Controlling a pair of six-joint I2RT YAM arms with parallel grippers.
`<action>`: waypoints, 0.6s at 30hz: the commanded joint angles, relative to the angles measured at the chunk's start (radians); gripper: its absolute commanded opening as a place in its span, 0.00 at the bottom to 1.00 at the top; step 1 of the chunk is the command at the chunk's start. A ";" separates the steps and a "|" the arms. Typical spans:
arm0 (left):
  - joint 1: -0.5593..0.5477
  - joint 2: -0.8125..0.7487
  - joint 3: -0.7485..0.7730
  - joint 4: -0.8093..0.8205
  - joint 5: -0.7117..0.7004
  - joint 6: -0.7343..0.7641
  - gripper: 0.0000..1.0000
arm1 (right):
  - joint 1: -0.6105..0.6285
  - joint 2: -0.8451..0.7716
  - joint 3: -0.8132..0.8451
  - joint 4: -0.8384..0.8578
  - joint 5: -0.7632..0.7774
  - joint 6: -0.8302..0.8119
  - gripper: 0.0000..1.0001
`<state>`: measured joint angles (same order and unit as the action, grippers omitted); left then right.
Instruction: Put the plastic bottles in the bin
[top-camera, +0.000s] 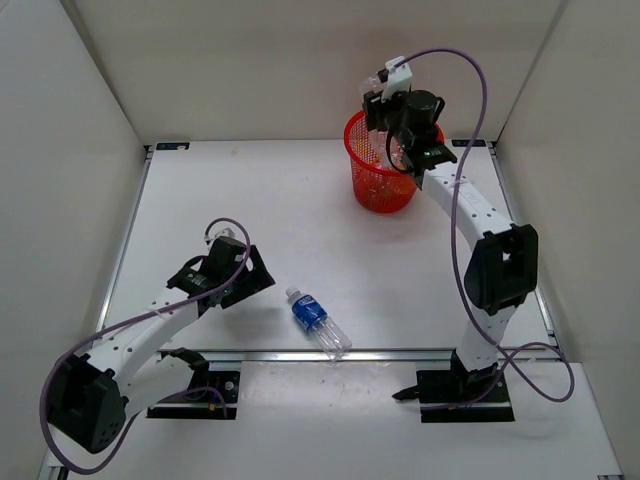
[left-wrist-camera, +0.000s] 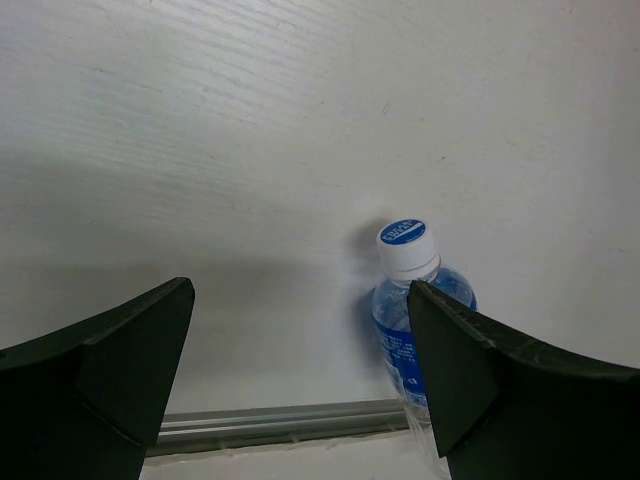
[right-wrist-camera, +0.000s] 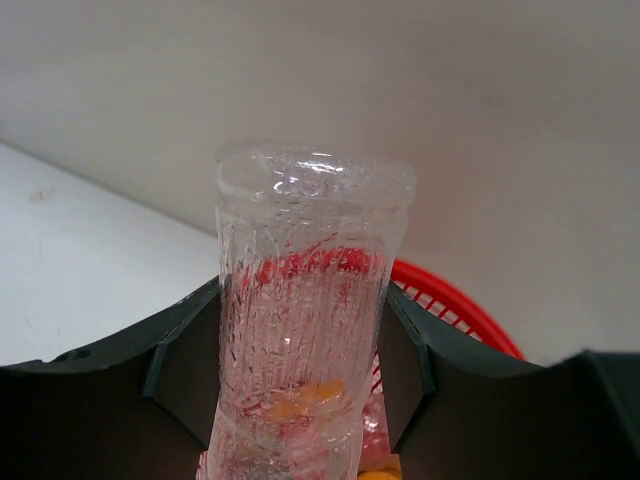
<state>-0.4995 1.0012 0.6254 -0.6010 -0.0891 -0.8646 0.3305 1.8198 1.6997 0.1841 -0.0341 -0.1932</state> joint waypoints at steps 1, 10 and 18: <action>0.001 0.010 0.028 -0.003 -0.012 -0.019 0.99 | -0.022 -0.001 0.049 0.071 0.002 -0.002 0.41; -0.037 0.076 0.123 -0.075 -0.037 -0.008 0.99 | -0.030 -0.036 -0.020 0.051 0.025 0.001 0.99; -0.163 0.134 0.174 -0.027 -0.011 -0.053 0.98 | -0.022 -0.242 -0.130 -0.086 0.236 -0.009 0.99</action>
<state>-0.6140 1.1294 0.7734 -0.6495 -0.1043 -0.8925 0.2943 1.7287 1.6062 0.1116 0.0502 -0.1925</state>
